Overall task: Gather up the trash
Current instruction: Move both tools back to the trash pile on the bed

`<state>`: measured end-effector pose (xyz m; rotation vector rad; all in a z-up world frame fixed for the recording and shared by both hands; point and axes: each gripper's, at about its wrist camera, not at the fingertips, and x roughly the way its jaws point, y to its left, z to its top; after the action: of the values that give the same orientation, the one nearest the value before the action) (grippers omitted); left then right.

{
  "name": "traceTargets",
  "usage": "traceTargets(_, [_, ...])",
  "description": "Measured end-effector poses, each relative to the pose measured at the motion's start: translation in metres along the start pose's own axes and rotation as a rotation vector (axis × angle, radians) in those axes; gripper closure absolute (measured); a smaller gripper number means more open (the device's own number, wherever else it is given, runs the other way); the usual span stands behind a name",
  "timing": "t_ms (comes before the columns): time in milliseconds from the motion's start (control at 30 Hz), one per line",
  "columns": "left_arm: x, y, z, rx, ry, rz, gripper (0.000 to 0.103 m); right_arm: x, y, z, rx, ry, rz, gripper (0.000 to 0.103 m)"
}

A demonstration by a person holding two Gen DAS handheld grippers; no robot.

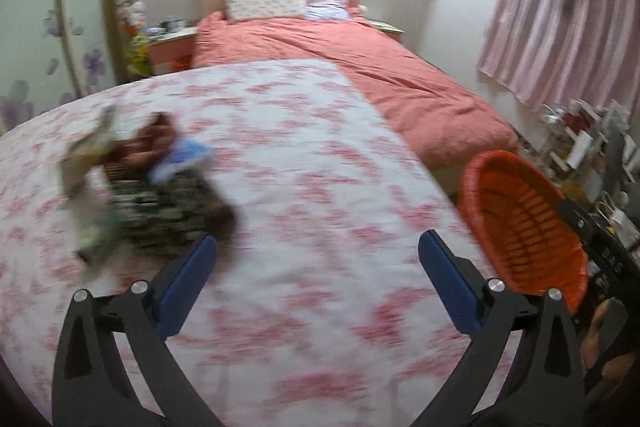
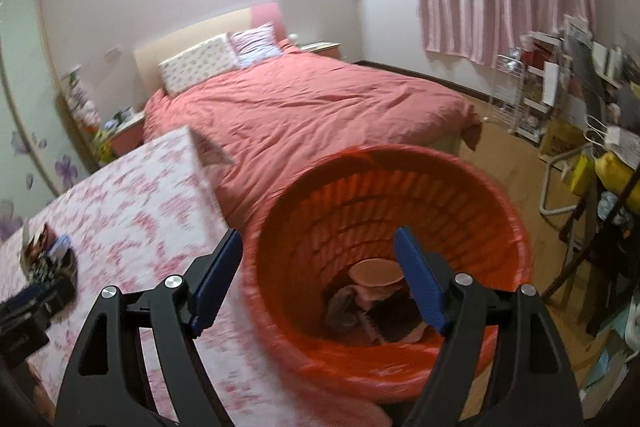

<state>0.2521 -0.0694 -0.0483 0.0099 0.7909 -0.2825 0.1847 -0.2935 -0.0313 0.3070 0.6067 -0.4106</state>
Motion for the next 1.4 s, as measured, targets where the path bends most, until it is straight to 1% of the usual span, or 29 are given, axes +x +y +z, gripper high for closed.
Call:
traceTargets(133, [-0.012,0.039,-0.002,-0.025,-0.012,0.085,0.004,0.001,0.030,-0.007,-0.050,0.035,0.049,0.025])
traceTargets(233, [-0.022,0.068,-0.008,-0.028,-0.019,0.195,0.004,0.000,0.057,-0.013,-0.091,0.064,0.102,0.025])
traceTargets(300, [-0.030,0.092,-0.012,-0.042,-0.028,0.241,0.004,-0.001,0.073,-0.016,-0.116,0.083,0.142,0.025])
traceTargets(467, [-0.047,0.146,-0.022,-0.119,-0.030,0.303,0.004,-0.009,0.134,-0.026,-0.209,0.120,0.266,0.025])
traceTargets(633, [-0.060,0.180,-0.029,-0.161,-0.041,0.334,0.004,-0.016,0.191,-0.040,-0.298,0.141,0.355,0.027])
traceTargets(700, [-0.065,0.194,-0.033,-0.176,-0.043,0.342,0.004,-0.018,0.209,-0.045,-0.321,0.147,0.378,0.031])
traceTargets(767, [-0.068,0.203,-0.036,-0.195,-0.044,0.338,0.004,-0.019,0.225,-0.049,-0.339,0.156,0.405,0.038])
traceTargets(800, [-0.070,0.208,-0.037,-0.204,-0.045,0.335,0.004,-0.019,0.232,-0.050,-0.346,0.158,0.414,0.040])
traceTargets(867, [-0.072,0.216,-0.040,-0.221,-0.047,0.329,0.004,-0.017,0.247,-0.052,-0.361,0.165,0.427,0.047])
traceTargets(967, [-0.074,0.226,-0.045,-0.244,-0.051,0.321,0.004,-0.011,0.265,-0.056,-0.380,0.184,0.439,0.052])
traceTargets(1100, [-0.075,0.236,-0.050,-0.267,-0.045,0.313,0.004,-0.002,0.283,-0.063,-0.410,0.197,0.420,0.054])
traceTargets(1133, [-0.074,0.238,-0.050,-0.273,-0.043,0.309,0.004,0.001,0.286,-0.066,-0.418,0.200,0.409,0.058])
traceTargets(1200, [-0.073,0.238,-0.051,-0.278,-0.038,0.304,0.004,0.008,0.292,-0.068,-0.437,0.204,0.387,0.068])
traceTargets(1233, [-0.072,0.238,-0.051,-0.278,-0.036,0.302,0.004,0.012,0.295,-0.069,-0.449,0.208,0.377,0.080])
traceTargets(1267, [-0.071,0.238,-0.051,-0.278,-0.034,0.300,0.004,0.014,0.295,-0.069,-0.451,0.212,0.380,0.089])
traceTargets(1333, [-0.069,0.235,-0.050,-0.273,-0.032,0.290,0.004,0.013,0.288,-0.067,-0.433,0.213,0.398,0.095])
traceTargets(1400, [-0.066,0.232,-0.050,-0.265,-0.031,0.285,0.004,0.009,0.280,-0.064,-0.418,0.213,0.414,0.097])
